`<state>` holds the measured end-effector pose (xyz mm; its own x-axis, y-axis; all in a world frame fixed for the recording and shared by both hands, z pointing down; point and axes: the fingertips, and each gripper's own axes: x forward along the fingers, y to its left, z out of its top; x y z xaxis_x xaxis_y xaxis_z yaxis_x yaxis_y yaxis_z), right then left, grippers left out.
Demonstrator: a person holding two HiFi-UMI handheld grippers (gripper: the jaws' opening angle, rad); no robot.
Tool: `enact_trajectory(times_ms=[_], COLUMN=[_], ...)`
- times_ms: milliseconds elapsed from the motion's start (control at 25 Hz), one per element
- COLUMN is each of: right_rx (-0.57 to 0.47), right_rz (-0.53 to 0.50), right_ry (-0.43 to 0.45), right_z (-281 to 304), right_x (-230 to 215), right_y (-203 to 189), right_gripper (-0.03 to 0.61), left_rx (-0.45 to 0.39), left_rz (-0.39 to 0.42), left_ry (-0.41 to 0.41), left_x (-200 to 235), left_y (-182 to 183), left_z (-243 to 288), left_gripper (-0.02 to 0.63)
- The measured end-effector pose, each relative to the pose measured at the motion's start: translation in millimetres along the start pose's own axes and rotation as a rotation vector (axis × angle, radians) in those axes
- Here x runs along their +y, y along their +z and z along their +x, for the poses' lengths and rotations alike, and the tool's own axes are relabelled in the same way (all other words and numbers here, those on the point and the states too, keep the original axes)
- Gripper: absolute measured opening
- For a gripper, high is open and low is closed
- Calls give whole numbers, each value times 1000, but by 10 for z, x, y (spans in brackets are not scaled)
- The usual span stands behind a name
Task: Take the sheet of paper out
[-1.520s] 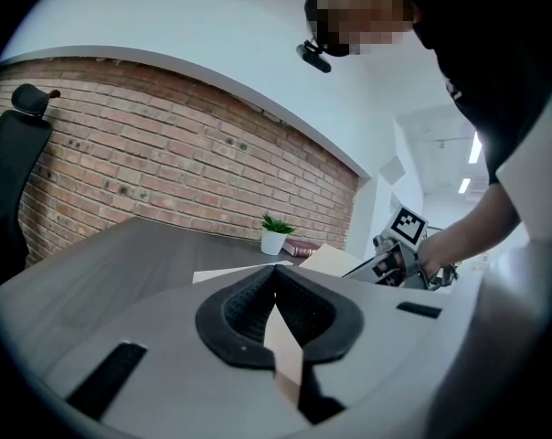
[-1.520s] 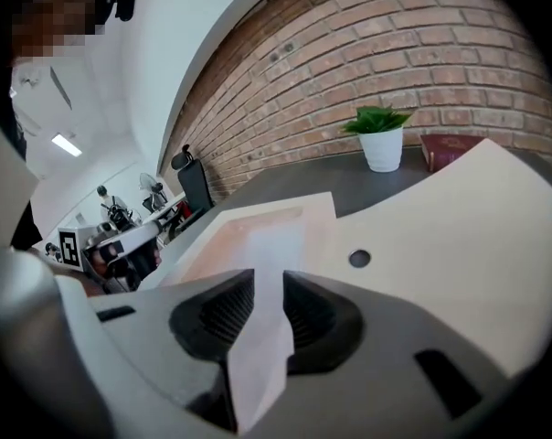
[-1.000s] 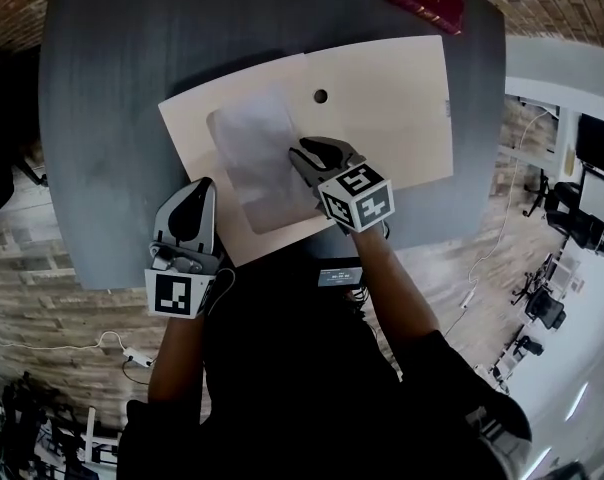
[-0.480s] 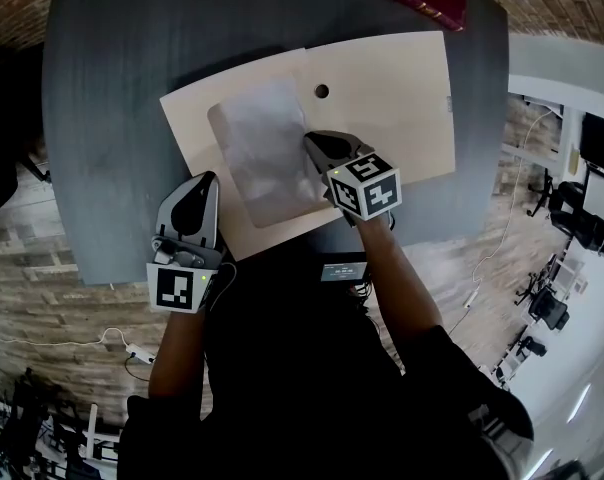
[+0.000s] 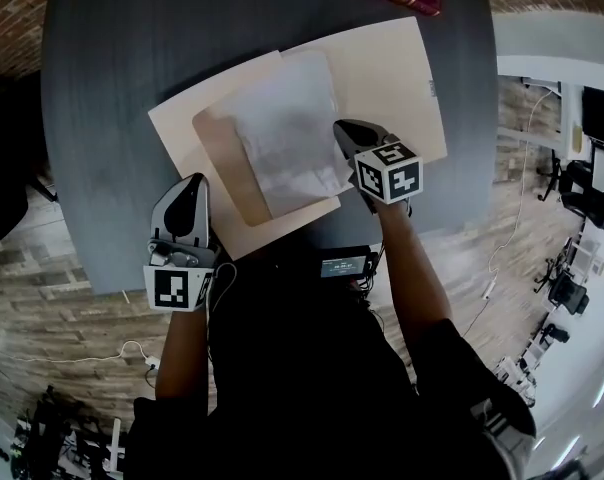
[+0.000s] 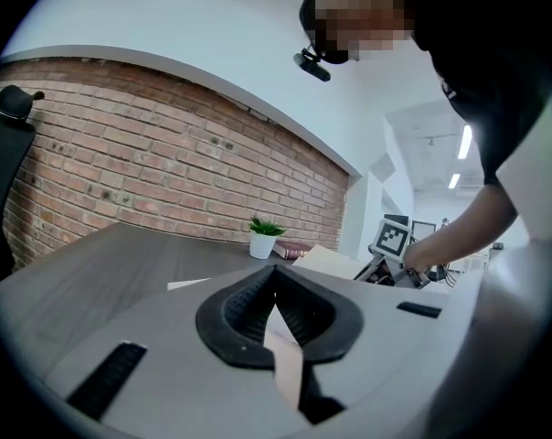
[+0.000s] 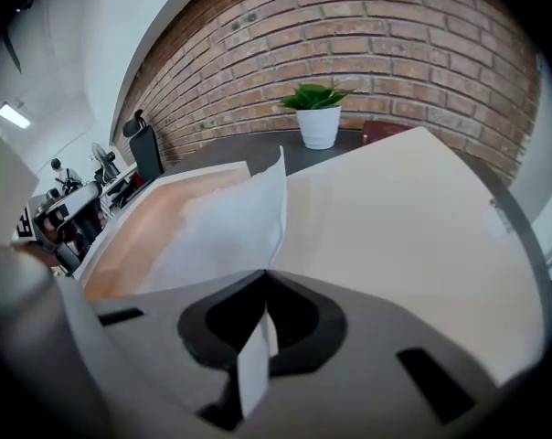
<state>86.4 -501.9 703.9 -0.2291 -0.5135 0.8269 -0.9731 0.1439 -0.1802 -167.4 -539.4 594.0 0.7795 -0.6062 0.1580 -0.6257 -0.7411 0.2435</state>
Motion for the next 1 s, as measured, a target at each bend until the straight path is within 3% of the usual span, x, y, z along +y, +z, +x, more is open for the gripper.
enact_trajectory(times_ms=[640, 1000], right_rx=[-155, -363], right_rz=[51, 2], right_ry=[-229, -314], right_z=[-1015, -1854], right_x=[-804, -785], right_y=[95, 408], right_gripper=[6, 6], left_rx=[-55, -122], left_rz=[68, 119], left_ry=[-78, -93], left_x=[-250, -476], left_y=[312, 777], left_z=[-91, -124], left_gripper=[-5, -5])
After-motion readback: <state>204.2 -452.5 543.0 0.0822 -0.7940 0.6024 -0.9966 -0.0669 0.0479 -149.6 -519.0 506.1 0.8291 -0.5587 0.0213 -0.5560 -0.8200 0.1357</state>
